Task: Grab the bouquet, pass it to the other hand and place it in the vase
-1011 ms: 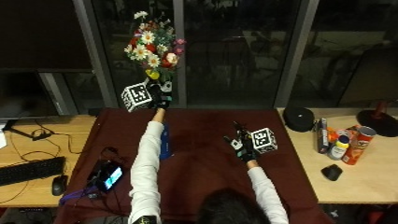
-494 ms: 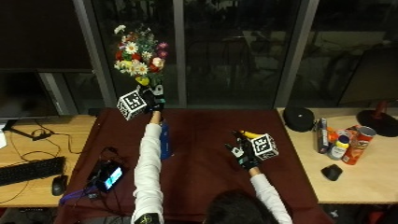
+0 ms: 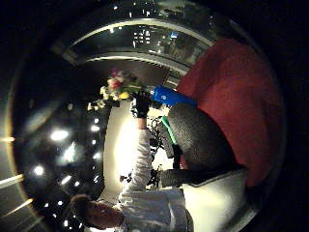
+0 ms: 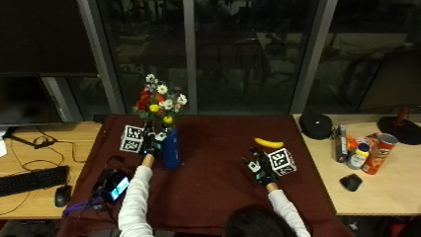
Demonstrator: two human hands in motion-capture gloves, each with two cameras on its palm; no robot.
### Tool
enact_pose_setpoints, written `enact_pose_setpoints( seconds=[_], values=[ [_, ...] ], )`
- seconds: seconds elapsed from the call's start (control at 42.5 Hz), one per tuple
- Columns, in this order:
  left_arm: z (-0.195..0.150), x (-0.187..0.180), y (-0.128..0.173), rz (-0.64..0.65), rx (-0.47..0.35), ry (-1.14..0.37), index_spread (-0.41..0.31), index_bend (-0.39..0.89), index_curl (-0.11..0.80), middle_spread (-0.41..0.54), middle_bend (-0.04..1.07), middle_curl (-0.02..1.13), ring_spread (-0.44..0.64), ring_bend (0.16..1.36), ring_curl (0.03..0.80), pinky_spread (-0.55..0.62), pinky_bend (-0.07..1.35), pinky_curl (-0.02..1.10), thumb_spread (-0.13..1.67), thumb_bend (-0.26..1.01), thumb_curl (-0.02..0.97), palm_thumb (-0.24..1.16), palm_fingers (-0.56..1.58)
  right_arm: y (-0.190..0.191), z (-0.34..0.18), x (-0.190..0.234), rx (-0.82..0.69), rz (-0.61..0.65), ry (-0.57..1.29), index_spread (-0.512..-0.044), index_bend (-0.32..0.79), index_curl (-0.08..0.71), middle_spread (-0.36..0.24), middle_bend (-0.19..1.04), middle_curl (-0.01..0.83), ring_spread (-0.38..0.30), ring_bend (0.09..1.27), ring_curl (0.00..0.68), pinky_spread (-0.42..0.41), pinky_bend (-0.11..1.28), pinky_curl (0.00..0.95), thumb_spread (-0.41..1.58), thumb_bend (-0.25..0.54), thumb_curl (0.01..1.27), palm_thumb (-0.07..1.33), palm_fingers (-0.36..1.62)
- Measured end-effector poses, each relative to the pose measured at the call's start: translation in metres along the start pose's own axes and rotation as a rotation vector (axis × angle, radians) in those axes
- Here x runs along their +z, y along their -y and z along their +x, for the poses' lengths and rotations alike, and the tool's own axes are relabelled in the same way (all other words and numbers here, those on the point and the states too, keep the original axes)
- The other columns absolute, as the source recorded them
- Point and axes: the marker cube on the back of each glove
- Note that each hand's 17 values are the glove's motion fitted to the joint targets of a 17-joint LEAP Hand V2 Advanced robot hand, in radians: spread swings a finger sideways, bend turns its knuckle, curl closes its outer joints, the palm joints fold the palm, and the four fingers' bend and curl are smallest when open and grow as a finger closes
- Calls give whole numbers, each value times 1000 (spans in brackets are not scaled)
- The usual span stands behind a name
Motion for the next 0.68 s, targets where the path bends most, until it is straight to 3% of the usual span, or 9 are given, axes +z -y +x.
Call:
enact_pose_setpoints(
  seconds=[0.094,0.165,0.259,0.353,0.423,0.682],
  values=[
    [-65,6,-27,-51,-71,-54,139,4,256,140,287,429,164,689,397,185,543,394,781,-55,491,324,-215,-1,20,4,28,-15,-5,-357,170,298,-82,185,343,-11,367,304,261,311,322,1174,-19,327,437,427],
    [-87,5,-34,-48,-92,-87,169,20,219,215,248,377,245,686,361,271,512,356,799,-36,475,348,-177,-4,18,1,-14,3,-11,-355,167,303,-72,184,343,-10,357,303,268,301,323,1180,-18,328,436,428],
    [-92,2,-39,-48,-87,-80,198,25,178,280,235,356,316,688,343,347,504,339,812,-36,452,354,-160,-4,6,-7,-147,57,-23,-350,163,307,-65,179,340,-9,351,303,271,294,325,1184,-18,327,437,430],
    [-88,-2,-40,-38,-72,-55,210,33,147,321,229,351,357,691,335,393,497,332,821,-38,432,356,-151,-5,15,-5,-8,27,6,-346,164,312,-57,179,338,-9,344,303,273,286,327,1186,-18,327,437,436],
    [-76,-6,-44,-19,-52,14,215,45,130,339,227,350,378,689,329,414,489,327,827,-38,419,354,-144,-1,25,2,9,37,28,-343,164,314,-53,178,336,-9,340,303,274,282,328,1192,-14,327,446,438],
    [-67,9,-56,-62,-26,101,206,65,93,294,295,374,371,702,319,413,485,326,852,-28,390,387,-31,-8,59,44,-19,61,-61,-326,164,325,-47,189,345,-17,332,306,262,231,323,1208,-12,336,483,500]
  ],
)
